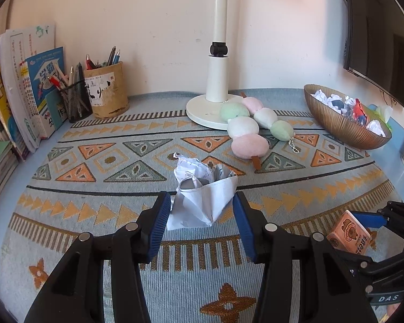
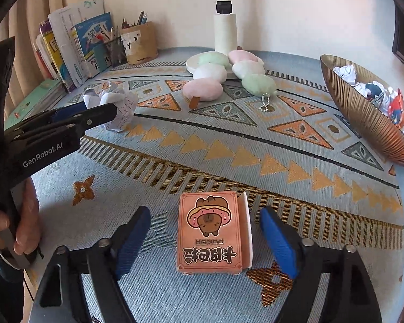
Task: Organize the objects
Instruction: 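Lift the paper ball with the left tool while the right lifts the pink box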
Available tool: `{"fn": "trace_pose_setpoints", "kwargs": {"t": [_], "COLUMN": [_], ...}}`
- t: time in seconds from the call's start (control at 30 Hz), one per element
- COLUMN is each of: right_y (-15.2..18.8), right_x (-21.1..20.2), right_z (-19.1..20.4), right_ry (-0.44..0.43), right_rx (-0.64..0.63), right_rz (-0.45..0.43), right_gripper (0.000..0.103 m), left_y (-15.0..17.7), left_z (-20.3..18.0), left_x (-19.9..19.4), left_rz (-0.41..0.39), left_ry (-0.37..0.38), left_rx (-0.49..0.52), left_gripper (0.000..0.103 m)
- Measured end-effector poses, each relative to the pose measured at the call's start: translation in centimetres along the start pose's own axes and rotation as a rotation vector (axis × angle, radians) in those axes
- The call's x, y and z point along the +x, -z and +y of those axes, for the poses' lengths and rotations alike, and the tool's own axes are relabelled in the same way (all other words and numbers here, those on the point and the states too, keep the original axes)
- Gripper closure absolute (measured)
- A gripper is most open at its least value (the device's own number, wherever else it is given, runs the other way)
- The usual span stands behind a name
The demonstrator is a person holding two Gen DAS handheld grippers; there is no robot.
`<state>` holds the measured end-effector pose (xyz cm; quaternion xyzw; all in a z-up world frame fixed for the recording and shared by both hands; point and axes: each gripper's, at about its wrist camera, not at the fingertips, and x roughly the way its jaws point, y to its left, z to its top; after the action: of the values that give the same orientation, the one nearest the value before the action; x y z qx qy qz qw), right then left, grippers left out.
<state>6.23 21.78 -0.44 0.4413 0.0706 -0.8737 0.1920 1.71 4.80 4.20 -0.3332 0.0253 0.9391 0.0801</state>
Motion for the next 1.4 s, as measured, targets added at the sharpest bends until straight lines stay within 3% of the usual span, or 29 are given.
{"fn": "trace_pose_setpoints", "kwargs": {"t": [0.17,0.4,0.9,1.07,1.1,1.13,1.17,1.23,1.3,1.4], "right_y": [0.0,0.1,0.1,0.8,0.9,0.9,1.0,1.1,1.4,1.3], "right_x": [-0.1,0.0,0.0,0.1,0.1,-0.2,-0.5,-1.0,-1.4,-3.1], "right_z": [-1.0,-0.8,-1.3,0.6,0.9,1.0,1.1,1.2,1.5,1.3], "right_ry": [-0.054,-0.029,-0.079,0.019,0.039,0.03,0.025,0.02,0.017,0.016], "right_rx": [0.043,0.032,0.046,-0.037,-0.046,-0.049,-0.054,-0.05,-0.046,-0.033], "right_rz": [-0.005,0.002,0.008,0.044,0.041,0.03,0.011,-0.011,-0.024,-0.06], "right_gripper": [0.016,0.016,0.009,0.008,0.01,0.022,0.043,0.063,0.063,0.063], "left_y": [0.0,0.0,0.0,0.0,0.0,0.0,0.0,0.0,0.0,-0.2], "left_z": [0.1,0.1,0.1,0.2,0.2,0.1,0.1,0.1,0.1,-0.8], "left_x": [0.0,0.1,0.1,0.1,0.1,0.1,0.1,0.0,-0.2,-0.6], "left_rz": [-0.002,0.006,0.006,0.009,0.008,0.006,0.006,0.003,-0.007,-0.014], "left_ry": [-0.001,0.002,0.003,0.009,0.009,0.009,0.009,0.01,0.008,0.008], "left_rx": [-0.003,-0.005,-0.008,-0.013,-0.011,-0.009,-0.008,-0.009,-0.007,0.031], "left_gripper": [0.058,0.057,0.055,0.055,0.055,0.055,0.055,0.055,0.056,0.068]}}
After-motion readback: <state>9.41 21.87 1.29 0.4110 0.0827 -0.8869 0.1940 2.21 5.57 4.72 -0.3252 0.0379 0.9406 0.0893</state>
